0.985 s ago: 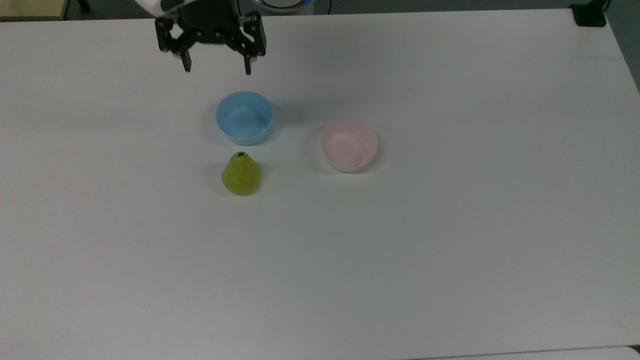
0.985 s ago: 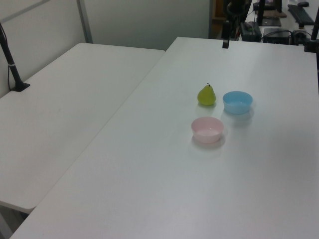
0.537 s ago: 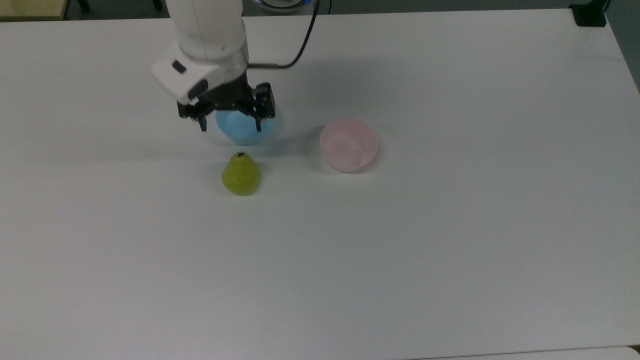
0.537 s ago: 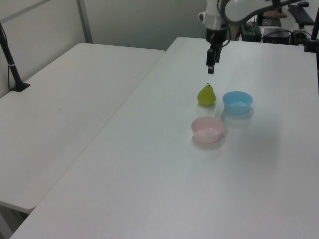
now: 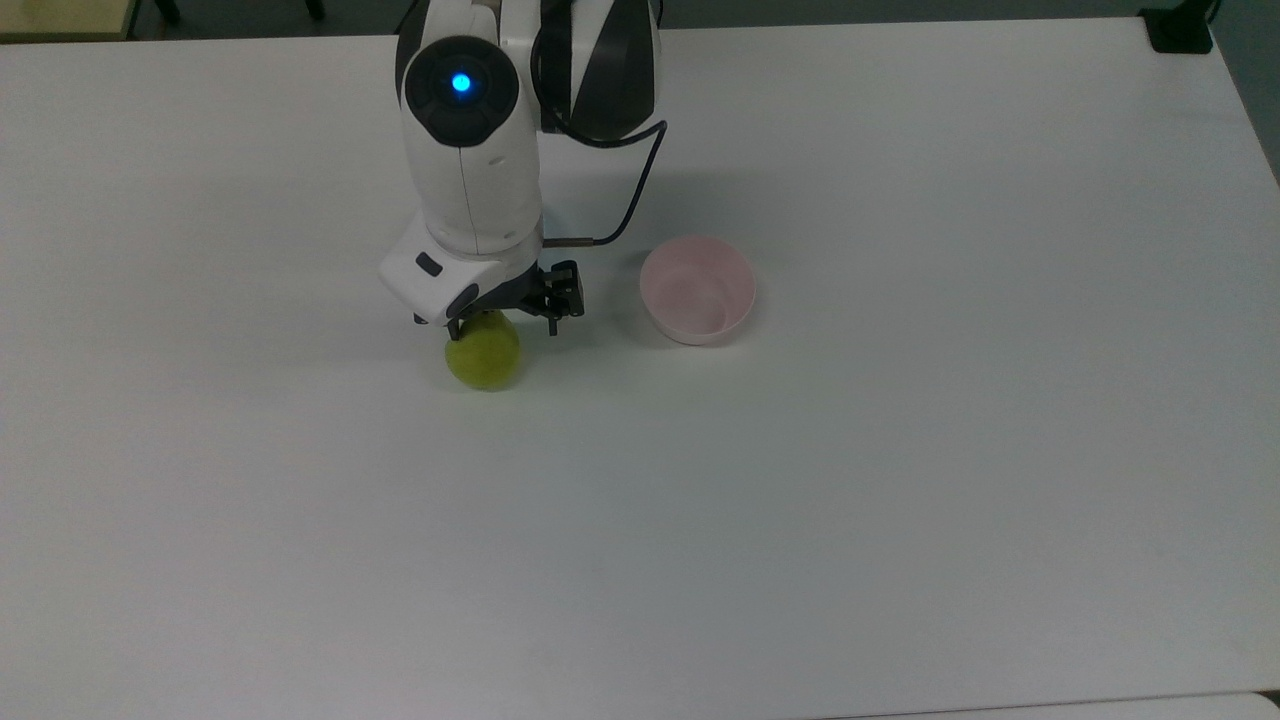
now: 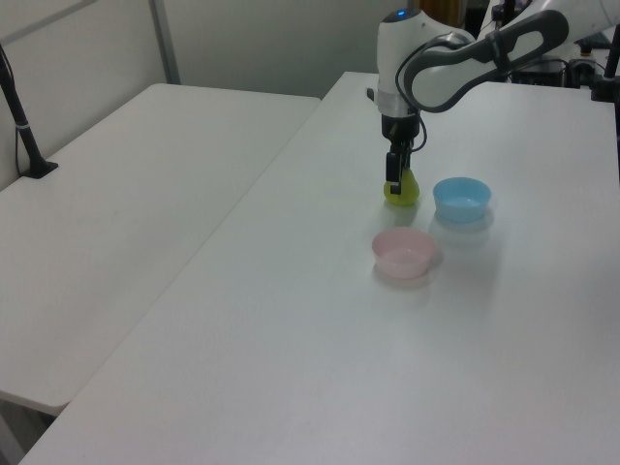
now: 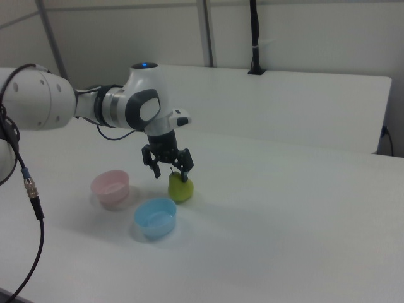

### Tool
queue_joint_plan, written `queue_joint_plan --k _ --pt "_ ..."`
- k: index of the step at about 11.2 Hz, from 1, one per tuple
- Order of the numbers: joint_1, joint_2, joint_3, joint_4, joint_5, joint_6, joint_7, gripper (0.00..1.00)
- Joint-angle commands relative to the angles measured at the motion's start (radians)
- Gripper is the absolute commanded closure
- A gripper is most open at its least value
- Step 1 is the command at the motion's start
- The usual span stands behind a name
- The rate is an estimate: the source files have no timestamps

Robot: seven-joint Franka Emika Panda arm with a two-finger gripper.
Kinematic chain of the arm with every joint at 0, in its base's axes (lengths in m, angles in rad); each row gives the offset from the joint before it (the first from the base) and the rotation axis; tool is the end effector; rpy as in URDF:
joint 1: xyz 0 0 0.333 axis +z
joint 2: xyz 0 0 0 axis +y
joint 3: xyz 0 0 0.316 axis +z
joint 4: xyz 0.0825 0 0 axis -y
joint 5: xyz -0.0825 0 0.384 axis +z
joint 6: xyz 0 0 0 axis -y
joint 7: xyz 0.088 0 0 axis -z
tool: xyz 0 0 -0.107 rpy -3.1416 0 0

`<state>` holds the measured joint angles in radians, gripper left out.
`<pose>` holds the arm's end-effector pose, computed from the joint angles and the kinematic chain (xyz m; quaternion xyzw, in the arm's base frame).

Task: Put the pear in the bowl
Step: 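Lower the gripper around the green pear and close on it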

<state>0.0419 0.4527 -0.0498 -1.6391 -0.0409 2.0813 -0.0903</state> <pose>0.6734 -0.0035 0.3540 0.9981 0.0537 -0.0064 0.0284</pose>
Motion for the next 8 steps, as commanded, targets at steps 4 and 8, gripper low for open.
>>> queue_joint_plan --k 4,8 --pt "0.001 0.044 -0.015 -0.001 -0.037 0.042 -0.011 0.20" --pt "0.016 -0.035 -0.013 -0.007 -0.040 -0.044 -0.009 0.45"
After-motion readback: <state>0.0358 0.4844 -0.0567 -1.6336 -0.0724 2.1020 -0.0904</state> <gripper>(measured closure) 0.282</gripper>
